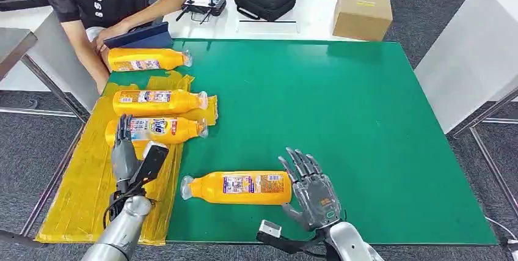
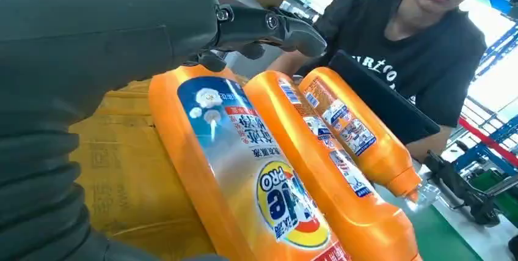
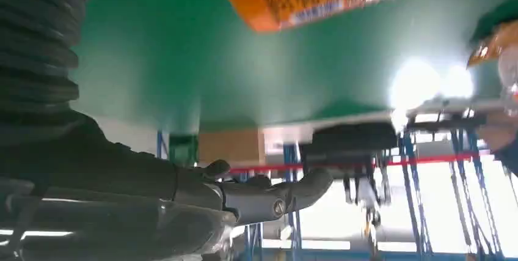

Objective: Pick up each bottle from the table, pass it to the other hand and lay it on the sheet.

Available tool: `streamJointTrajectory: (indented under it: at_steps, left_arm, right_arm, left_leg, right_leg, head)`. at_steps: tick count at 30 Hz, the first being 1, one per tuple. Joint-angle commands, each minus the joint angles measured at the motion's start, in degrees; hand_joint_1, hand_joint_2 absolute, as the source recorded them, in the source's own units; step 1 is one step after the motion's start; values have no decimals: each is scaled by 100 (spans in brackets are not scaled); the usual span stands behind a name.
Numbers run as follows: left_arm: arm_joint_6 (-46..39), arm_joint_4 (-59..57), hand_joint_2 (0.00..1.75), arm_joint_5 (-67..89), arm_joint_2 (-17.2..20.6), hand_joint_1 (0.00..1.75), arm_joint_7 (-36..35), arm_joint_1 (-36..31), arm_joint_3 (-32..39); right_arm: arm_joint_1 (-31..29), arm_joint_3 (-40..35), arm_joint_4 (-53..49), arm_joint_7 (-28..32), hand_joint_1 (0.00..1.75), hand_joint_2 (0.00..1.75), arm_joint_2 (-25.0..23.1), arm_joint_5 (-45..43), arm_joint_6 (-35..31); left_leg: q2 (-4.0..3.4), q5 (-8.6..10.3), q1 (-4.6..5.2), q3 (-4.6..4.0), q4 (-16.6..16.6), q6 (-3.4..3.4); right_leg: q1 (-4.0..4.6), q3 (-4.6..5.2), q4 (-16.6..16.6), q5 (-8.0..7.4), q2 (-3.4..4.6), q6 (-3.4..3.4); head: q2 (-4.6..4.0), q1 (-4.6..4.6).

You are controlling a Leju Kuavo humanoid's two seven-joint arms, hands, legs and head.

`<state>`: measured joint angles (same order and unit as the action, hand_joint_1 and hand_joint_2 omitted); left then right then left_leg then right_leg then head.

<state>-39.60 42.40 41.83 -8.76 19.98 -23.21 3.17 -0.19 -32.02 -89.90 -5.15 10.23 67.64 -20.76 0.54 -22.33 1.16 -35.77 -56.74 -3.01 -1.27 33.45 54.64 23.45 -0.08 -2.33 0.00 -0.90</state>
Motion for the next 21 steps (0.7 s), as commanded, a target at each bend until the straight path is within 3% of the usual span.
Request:
streamJointTrajectory:
  at_steps: [1, 9, 21]
  left_arm:
    - [57, -129, 175, -73, 23, 0, -83, -147, -244]
    - [39, -297, 175, -173, 22, 0, -47, -248, -329]
    - [73, -382, 175, -176, -42, 0, -48, -322, -403]
  right_arm:
    - [-347, 33, 509, 325, 0, 175, -249, -717, 528]
    - [-463, -279, 452, 616, 0, 175, -177, -1437, 1044]
    - [-713, -393, 677, 529, 0, 175, -234, -1352, 1113]
  left_leg:
    - [-7, -8, -6, 16, 0, 18]
    - [-6, -19, -11, 33, -4, 31]
    - [-7, -9, -7, 20, 1, 20]
  right_leg:
    - [6, -16, -4, 4, 5, 12]
    - [11, -35, -3, 14, 3, 20]
    - [7, -21, -6, 5, 5, 13]
  head:
    - [0, 0]
    - [0, 2]
    - [0, 2]
